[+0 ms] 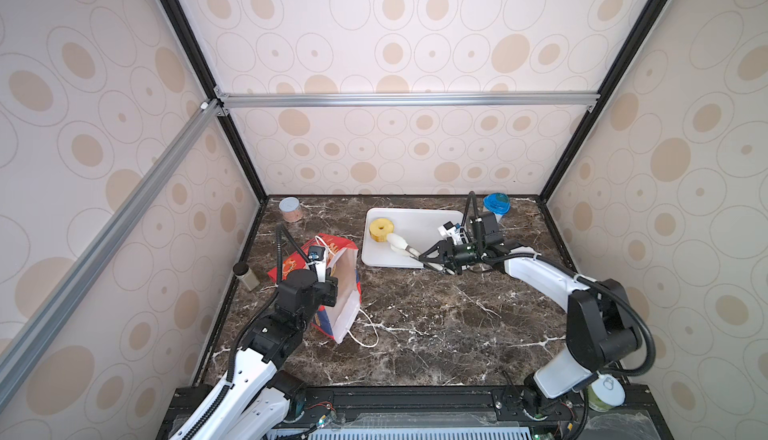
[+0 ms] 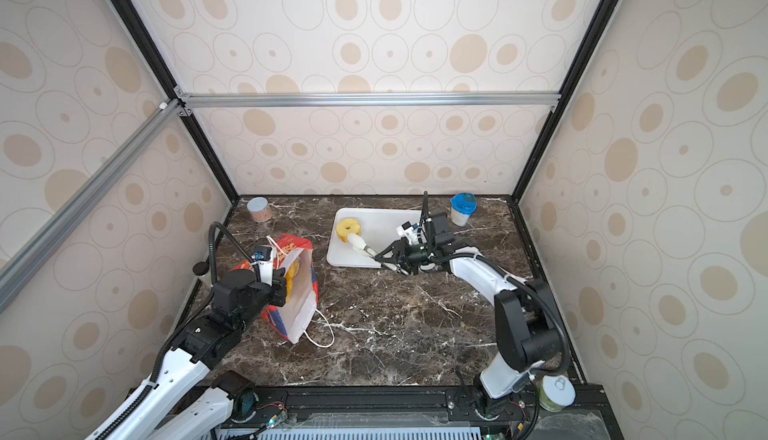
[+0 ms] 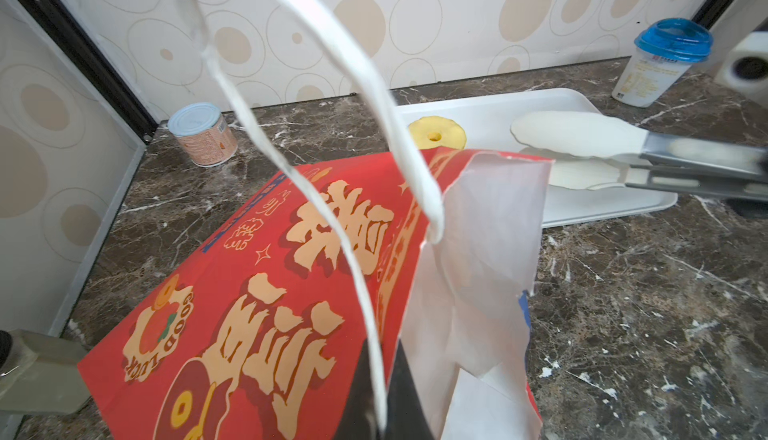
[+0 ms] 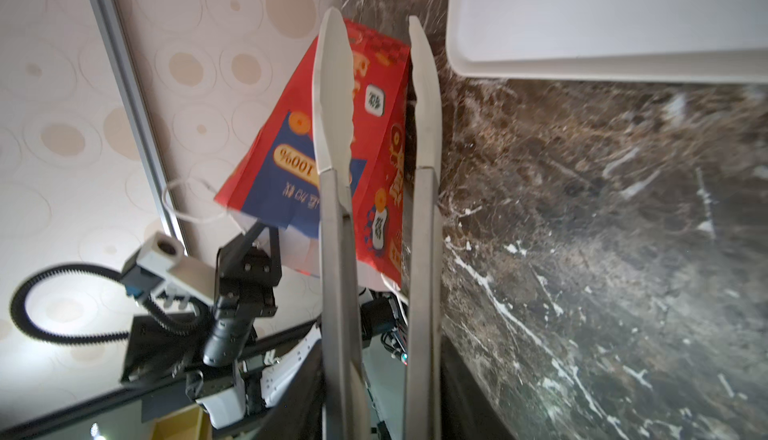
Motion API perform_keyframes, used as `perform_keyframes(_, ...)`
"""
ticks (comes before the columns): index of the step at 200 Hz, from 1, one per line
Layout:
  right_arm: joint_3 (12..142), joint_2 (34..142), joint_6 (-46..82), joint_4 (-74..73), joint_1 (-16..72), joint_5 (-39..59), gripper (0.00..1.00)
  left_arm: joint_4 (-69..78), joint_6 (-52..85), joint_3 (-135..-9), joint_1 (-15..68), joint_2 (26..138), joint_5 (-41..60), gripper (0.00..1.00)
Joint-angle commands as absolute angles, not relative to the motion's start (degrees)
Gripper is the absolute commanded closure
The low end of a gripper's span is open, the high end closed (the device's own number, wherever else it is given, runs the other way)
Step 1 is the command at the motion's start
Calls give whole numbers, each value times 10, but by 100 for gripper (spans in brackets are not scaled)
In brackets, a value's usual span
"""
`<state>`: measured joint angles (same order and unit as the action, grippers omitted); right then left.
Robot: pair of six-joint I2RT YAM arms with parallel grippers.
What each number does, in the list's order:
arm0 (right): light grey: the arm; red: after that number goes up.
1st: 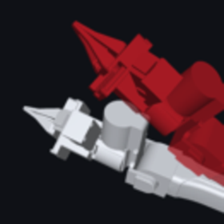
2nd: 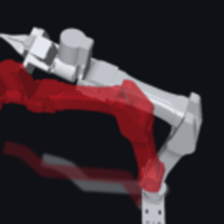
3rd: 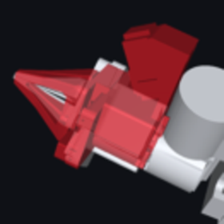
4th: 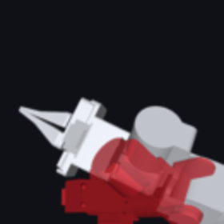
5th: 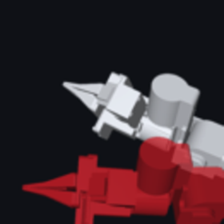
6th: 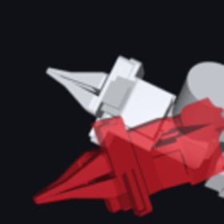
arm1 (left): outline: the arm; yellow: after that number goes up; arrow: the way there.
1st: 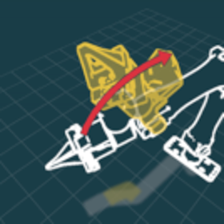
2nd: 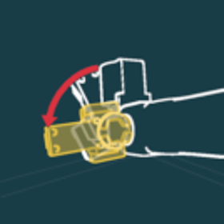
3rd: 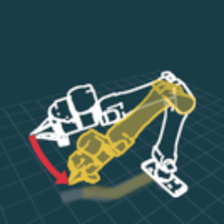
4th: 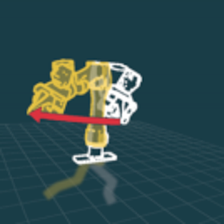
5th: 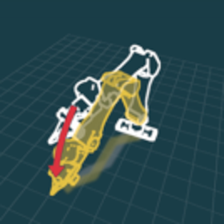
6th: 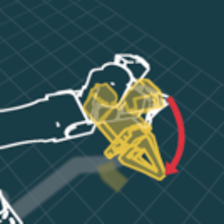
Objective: Take the fake bread out of the paper bag
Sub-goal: 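Carry the empty tongs with the right gripper back to the bag mouth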
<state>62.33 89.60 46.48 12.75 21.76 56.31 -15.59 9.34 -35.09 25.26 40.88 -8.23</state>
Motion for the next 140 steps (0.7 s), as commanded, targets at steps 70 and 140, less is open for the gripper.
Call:
perform_keyframes(70,526,709,485,145,433,527,59,-145,82,-392,255,429,-23,100)
perform_keyframes(140,682,878,388,218,467,460,58,-174,89,-387,255,406,-3,100)
